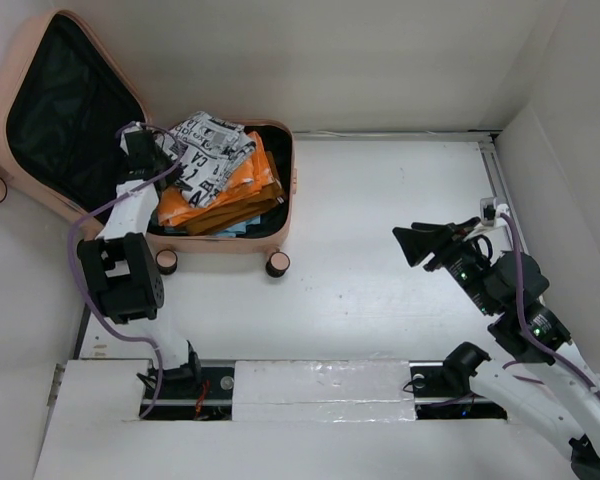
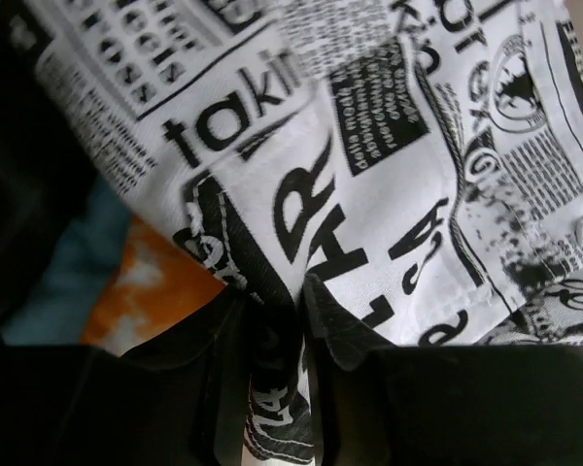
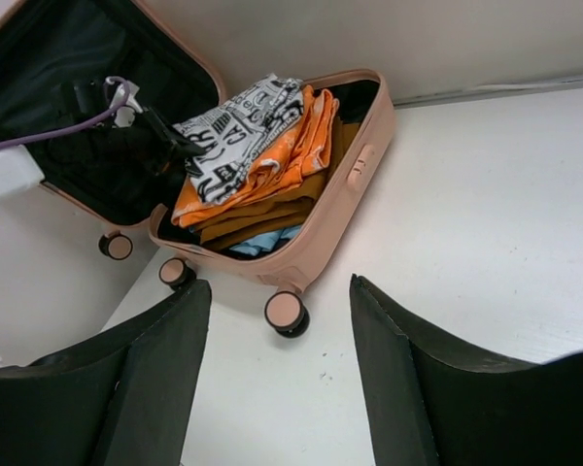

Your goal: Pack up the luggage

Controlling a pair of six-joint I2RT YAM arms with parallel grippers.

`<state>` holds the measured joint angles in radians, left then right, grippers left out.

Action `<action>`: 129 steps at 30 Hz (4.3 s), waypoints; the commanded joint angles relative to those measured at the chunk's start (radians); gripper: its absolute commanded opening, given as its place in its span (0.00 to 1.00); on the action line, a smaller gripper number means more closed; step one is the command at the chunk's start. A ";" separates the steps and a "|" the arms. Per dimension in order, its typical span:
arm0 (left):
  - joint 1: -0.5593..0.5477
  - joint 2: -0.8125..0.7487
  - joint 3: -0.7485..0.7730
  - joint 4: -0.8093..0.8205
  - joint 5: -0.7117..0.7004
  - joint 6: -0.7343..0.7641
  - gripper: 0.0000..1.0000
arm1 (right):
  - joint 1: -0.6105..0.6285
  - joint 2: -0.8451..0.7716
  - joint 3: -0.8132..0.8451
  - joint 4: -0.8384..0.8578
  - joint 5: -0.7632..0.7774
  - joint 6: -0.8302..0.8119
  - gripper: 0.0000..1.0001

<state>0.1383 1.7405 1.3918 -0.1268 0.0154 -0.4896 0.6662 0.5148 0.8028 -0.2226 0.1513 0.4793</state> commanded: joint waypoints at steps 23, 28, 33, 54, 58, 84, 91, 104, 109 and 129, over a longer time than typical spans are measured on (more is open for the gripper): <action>-0.034 -0.802 -0.196 -0.261 -0.723 -0.147 0.61 | -0.005 0.089 -0.086 0.161 -0.229 -0.025 0.16; -0.003 -0.770 -0.143 -0.307 -0.896 -0.110 0.67 | -0.005 0.102 -0.105 0.178 -0.262 -0.036 0.15; 0.029 -0.623 -0.009 -0.365 -1.057 -0.047 0.69 | -0.005 0.102 -0.116 0.189 -0.289 -0.045 0.51; 0.123 -0.305 0.274 -0.373 -0.976 0.144 0.01 | -0.005 0.182 -0.145 0.226 -0.332 -0.054 0.55; 0.101 -0.320 0.302 -0.376 -0.925 0.134 0.00 | -0.005 0.182 -0.145 0.226 -0.322 -0.054 0.55; -0.579 -0.888 -0.199 -0.077 -0.096 0.229 0.83 | -0.005 0.389 -0.068 0.256 -0.179 0.022 0.54; -0.449 -0.454 0.093 -0.114 -0.368 0.074 0.73 | -0.005 0.520 0.007 0.304 -0.157 0.031 0.03; 0.179 0.140 0.595 -0.281 -0.076 -0.060 0.65 | -0.016 0.951 0.292 0.324 -0.058 -0.025 0.00; 0.253 0.240 0.628 -0.266 0.027 -0.011 0.63 | -0.037 1.148 0.446 0.324 -0.070 -0.025 0.00; -0.058 0.369 0.474 -0.235 0.143 0.013 0.57 | -0.120 1.326 0.511 0.335 -0.006 -0.005 0.00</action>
<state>0.2909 2.1845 1.9690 -0.2726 0.0017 -0.5053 0.5686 1.9095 1.3590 0.0689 0.0860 0.4675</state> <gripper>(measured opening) 0.563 0.010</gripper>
